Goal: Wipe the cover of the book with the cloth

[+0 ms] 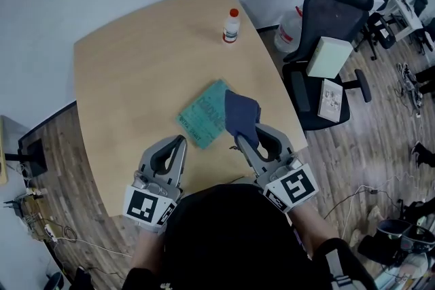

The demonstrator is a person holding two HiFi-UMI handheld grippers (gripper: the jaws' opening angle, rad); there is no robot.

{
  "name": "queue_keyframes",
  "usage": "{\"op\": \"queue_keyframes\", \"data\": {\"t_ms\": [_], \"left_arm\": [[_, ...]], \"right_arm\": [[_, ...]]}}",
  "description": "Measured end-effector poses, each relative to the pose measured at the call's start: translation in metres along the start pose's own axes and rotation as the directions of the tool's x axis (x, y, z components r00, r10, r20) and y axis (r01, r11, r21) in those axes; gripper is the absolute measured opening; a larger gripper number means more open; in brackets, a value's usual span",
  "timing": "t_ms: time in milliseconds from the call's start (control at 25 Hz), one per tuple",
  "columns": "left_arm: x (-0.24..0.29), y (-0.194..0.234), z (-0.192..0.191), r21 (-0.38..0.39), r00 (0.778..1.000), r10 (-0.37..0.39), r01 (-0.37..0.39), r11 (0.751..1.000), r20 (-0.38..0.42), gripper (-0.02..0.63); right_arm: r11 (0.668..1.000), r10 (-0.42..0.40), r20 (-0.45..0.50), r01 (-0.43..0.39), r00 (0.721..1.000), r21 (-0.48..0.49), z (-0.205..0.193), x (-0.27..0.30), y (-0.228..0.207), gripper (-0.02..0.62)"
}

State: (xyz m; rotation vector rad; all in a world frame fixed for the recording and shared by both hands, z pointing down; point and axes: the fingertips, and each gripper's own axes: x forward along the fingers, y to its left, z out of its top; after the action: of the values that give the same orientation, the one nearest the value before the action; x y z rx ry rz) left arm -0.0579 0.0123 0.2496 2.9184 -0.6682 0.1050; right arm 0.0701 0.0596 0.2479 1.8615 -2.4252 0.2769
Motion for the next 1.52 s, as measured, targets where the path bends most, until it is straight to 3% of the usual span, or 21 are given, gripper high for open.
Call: {"op": "queue_keyframes", "data": {"t_ms": [320, 1520], "left_arm": [[-0.005, -0.009, 0.022, 0.002, 0.997, 0.011, -0.011, 1.0, 0.071, 0.021], [-0.015, -0.005, 0.007, -0.037, 0.998, 0.052, -0.051, 0.998, 0.041, 0.021]], "right_arm": [[1.0, 0.0, 0.02, 0.0, 1.0, -0.032, 0.01, -0.01, 0.005, 0.112], [0.998, 0.016, 0.021, -0.015, 1.0, -0.054, 0.014, -0.015, 0.008, 0.109]]}}
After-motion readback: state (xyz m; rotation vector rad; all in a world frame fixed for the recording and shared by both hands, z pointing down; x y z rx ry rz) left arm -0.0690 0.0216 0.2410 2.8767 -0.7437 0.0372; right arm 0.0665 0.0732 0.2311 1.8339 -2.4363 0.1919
